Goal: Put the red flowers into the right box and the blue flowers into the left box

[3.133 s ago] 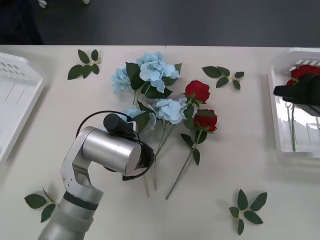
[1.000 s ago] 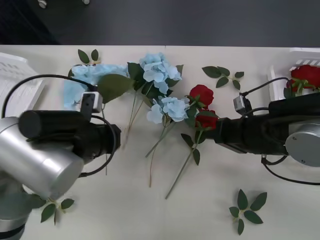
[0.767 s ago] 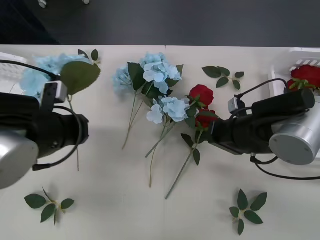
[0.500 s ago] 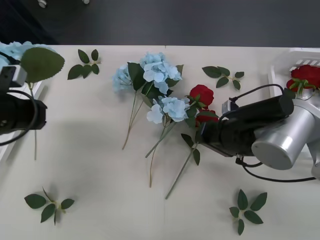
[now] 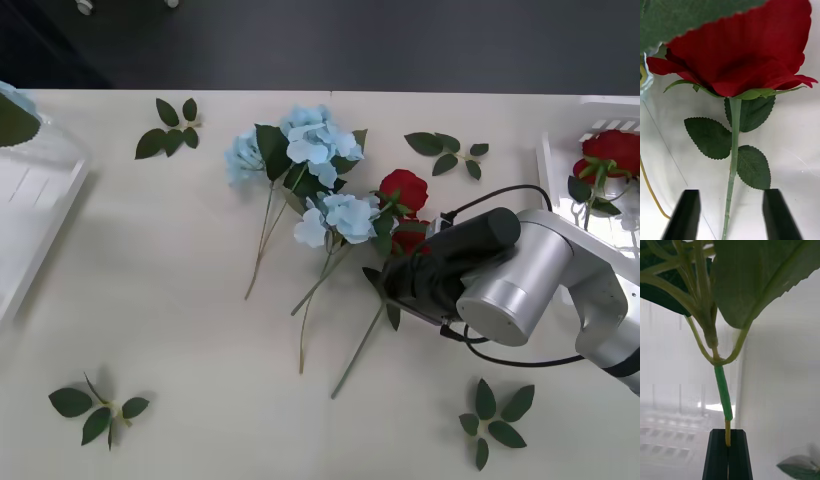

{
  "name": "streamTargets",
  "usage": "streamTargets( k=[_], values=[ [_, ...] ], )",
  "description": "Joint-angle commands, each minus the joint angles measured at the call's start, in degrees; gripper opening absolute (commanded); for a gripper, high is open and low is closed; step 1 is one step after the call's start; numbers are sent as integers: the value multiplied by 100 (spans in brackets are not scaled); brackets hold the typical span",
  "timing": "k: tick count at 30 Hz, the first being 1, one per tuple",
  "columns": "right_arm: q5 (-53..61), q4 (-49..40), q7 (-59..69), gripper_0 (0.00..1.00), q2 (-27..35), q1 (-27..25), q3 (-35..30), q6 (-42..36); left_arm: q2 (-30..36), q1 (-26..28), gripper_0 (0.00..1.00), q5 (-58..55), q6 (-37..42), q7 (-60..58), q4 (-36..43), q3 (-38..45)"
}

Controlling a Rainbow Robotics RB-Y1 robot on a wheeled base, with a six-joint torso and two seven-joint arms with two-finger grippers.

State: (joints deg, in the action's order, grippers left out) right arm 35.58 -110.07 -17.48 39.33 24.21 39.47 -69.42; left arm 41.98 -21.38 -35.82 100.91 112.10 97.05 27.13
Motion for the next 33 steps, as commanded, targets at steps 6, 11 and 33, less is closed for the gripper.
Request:
streamTargets(
  k=[6, 11, 33],
  values=[
    [257, -112, 210, 100, 312, 84, -71, 289, 609, -297, 0, 462, -836, 1358, -1118, 161],
    [257, 64, 263, 100, 189, 84, -27, 95, 618, -297, 0, 655, -1662, 1446, -1751, 196],
    [-279, 1312, 122, 100, -831, 594, -1, -256, 609, -279, 100, 436, -2163, 1473, -2172, -226]
  ],
)
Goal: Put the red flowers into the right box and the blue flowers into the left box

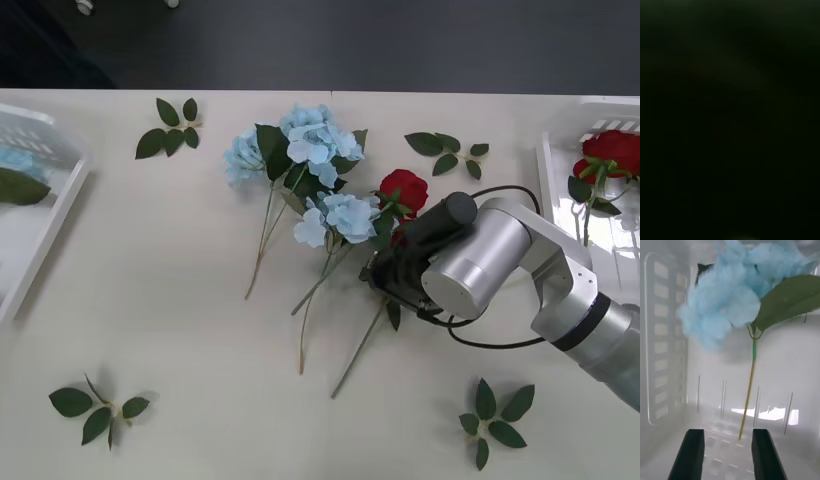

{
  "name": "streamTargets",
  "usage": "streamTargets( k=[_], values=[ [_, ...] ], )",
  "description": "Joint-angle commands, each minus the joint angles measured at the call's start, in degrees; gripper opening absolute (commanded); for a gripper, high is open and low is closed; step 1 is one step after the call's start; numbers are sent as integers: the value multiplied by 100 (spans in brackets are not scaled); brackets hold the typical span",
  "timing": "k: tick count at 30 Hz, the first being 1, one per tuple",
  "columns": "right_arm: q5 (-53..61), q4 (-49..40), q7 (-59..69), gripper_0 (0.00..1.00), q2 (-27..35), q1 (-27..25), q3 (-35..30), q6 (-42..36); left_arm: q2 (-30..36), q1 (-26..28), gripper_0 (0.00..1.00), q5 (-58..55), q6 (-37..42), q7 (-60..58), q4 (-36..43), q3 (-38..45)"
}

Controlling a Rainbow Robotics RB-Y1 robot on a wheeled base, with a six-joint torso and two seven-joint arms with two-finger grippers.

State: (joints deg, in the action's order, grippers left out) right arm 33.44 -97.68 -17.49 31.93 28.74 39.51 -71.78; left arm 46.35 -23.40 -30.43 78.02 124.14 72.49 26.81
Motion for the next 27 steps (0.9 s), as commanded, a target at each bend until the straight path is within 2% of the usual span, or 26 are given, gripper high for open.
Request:
streamTargets(
  k=[1, 6, 13, 14, 15, 17, 18, 20, 21, 27],
  values=[
    [-74, 82, 114, 100, -100, 141, -4, -20, 173, -77, 100, -139, 169, 269, 336, -211],
    [-56, 91, 61, 100, -108, 141, -4, -20, 14, -77, 100, -499, 732, -223, 1092, -326],
    [-56, 109, -27, 100, -108, 141, -4, -20, -856, -77, 100, -543, 1382, -1278, 2358, -317],
    [-56, 109, -44, 86, -108, 141, -4, -20, -1058, -77, 100, -526, 1470, -1418, 2560, -317],
    [-56, 100, -53, 77, -108, 141, -4, -20, -1163, -77, 100, -517, 1514, -1480, 2656, -326],
    [-56, 109, -97, 41, -100, 141, -4, -20, -1629, -77, 100, -446, 1637, -1796, 2999, -326],
    [-56, 100, -115, 32, -100, 141, -4, -20, -1752, -77, 100, -403, 1655, -1875, 3069, -334],
    [-39, 100, -159, 3, -91, 141, -4, -29, -2218, -77, 100, -183, 1672, -2166, 3342, -396],
    [-39, 100, -167, 0, -82, 132, -4, -29, -2332, -77, 100, -112, 1681, -2236, 3395, -422],
    [5, 188, -308, 0, -56, 132, -4, -20, -3220, -94, 100, 661, 1663, -2886, 3825, -888]
  ],
)
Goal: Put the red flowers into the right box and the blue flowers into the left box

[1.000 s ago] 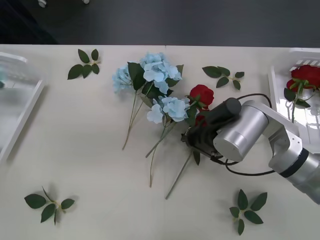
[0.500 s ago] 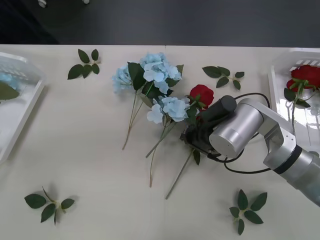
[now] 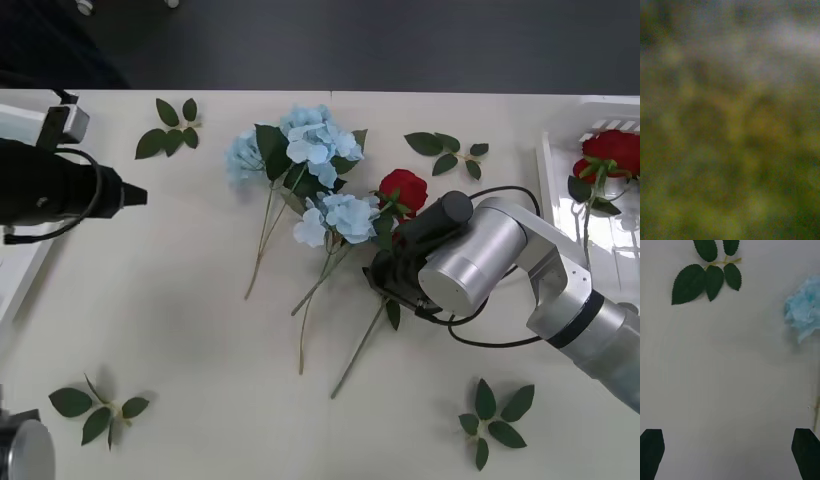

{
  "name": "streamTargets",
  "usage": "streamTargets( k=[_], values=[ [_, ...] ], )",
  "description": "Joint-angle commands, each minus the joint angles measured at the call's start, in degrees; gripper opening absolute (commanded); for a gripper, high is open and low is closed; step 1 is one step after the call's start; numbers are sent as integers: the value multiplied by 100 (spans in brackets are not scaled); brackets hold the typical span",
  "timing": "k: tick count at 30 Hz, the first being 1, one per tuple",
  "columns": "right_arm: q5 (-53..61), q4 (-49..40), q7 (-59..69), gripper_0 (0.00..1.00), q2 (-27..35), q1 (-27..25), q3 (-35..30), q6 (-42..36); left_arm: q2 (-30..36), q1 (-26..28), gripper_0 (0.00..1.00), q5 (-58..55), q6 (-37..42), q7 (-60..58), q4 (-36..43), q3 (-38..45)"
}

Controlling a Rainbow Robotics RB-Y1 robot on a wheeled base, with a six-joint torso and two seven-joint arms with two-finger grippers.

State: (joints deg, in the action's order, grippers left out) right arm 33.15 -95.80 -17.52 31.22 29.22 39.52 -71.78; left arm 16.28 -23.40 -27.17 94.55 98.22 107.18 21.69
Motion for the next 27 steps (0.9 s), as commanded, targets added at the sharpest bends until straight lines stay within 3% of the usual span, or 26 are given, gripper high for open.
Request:
streamTargets(
  k=[1, 14, 21, 27],
  values=[
    [43, 17, -322, 0, 24, 83, -6, -20, -300, -103, 100, 485, 19, -435, 374, -508],
    [298, -334, -559, 0, 464, 92, -155, 33, -397, -367, 100, 1654, -113, -2008, 216, -2318],
    [1220, -1380, -735, 0, 1228, 22, -972, -424, -529, -367, 100, 1935, -992, -2606, -303, -2819],
    [1713, -1917, -1377, 0, 1632, -435, -1904, -433, -582, -367, 100, 2102, -1528, -2641, -663, -3012]
  ],
)
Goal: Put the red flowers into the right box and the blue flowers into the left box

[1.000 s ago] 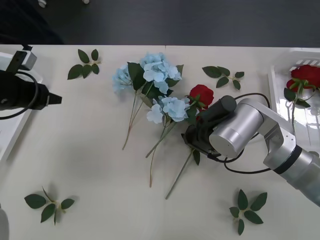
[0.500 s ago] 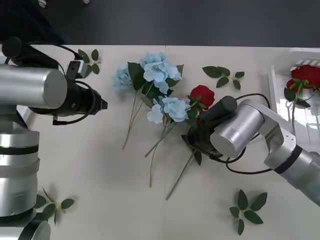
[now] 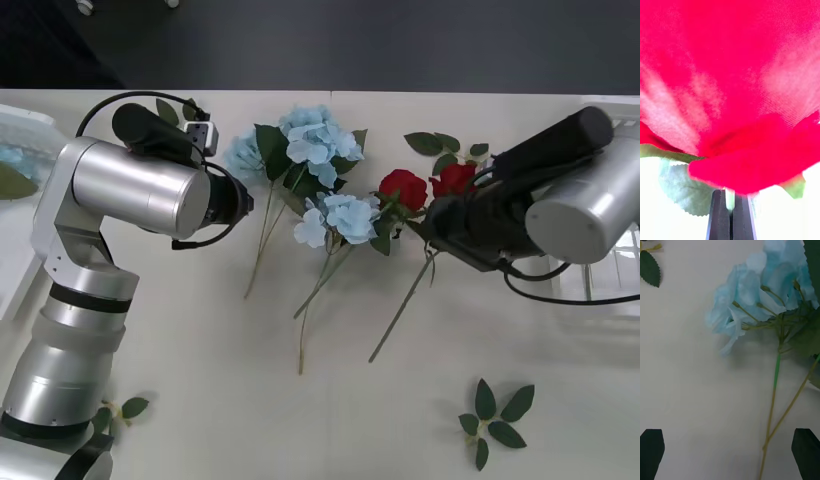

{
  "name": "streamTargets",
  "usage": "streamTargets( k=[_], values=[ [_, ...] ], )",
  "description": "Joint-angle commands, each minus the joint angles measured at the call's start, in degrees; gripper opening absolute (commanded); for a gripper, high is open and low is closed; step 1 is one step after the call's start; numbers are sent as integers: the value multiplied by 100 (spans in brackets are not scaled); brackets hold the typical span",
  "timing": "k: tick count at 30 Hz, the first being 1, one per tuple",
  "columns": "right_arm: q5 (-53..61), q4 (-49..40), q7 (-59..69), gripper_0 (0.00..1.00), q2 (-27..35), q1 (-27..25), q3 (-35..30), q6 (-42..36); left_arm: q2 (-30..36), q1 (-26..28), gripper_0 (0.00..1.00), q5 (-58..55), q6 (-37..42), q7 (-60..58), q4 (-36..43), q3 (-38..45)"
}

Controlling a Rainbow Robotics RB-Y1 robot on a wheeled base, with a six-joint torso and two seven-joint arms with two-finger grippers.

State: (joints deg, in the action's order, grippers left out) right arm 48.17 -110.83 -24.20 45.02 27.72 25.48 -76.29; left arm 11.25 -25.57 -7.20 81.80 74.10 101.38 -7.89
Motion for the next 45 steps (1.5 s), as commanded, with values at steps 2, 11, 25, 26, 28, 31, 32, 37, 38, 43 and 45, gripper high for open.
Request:
streamTargets(
  k=[2, 11, 25, 26, 28, 31, 32, 37, 38, 43, 45],
  values=[
    [263, -562, -990, 0, 271, -487, -861, 18, -79, -150, 100, 157, -384, -229, -154, -64],
    [395, -826, -3222, 0, 297, -1252, -2627, 9, -97, -167, 100, 201, -1211, -282, -707, -293],
    [386, 272, -6237, 0, 517, -1252, -4034, 79, -395, -176, 100, 526, -1791, -326, -1208, -407],
    [351, 431, -6667, 0, 605, -1252, -4113, 229, -395, -185, 100, 561, -1817, -326, -1235, -407],
    [280, 554, -6949, 0, 693, -1252, -4148, 387, -395, -193, 100, 596, -1826, -326, -1261, -407],
    [201, 650, -7195, 0, 746, -1252, -4157, 571, -404, -185, 100, 649, -1817, -326, -1287, -407],
    [34, 738, -7406, 0, 763, -1252, -4201, 765, -404, -193, 100, 676, -1826, -326, -1331, -416],
    [-695, 782, -7669, 0, 763, -1252, -4236, 1116, -404, -193, 100, 790, -2063, -326, -1551, -442],
    [-748, 782, -7669, 0, 763, -1261, -4245, 1116, -404, -185, 100, 807, -2107, -326, -1577, -442],
    [-862, 958, -7669, 0, 763, -1261, -4394, 1108, -431, -185, 100, 851, -2344, -317, -1762, -468],
    [-924, 1046, -7669, 0, 763, -1261, -4429, 1090, -431, -185, 100, 895, -2344, -317, -1771, -486]
  ],
)
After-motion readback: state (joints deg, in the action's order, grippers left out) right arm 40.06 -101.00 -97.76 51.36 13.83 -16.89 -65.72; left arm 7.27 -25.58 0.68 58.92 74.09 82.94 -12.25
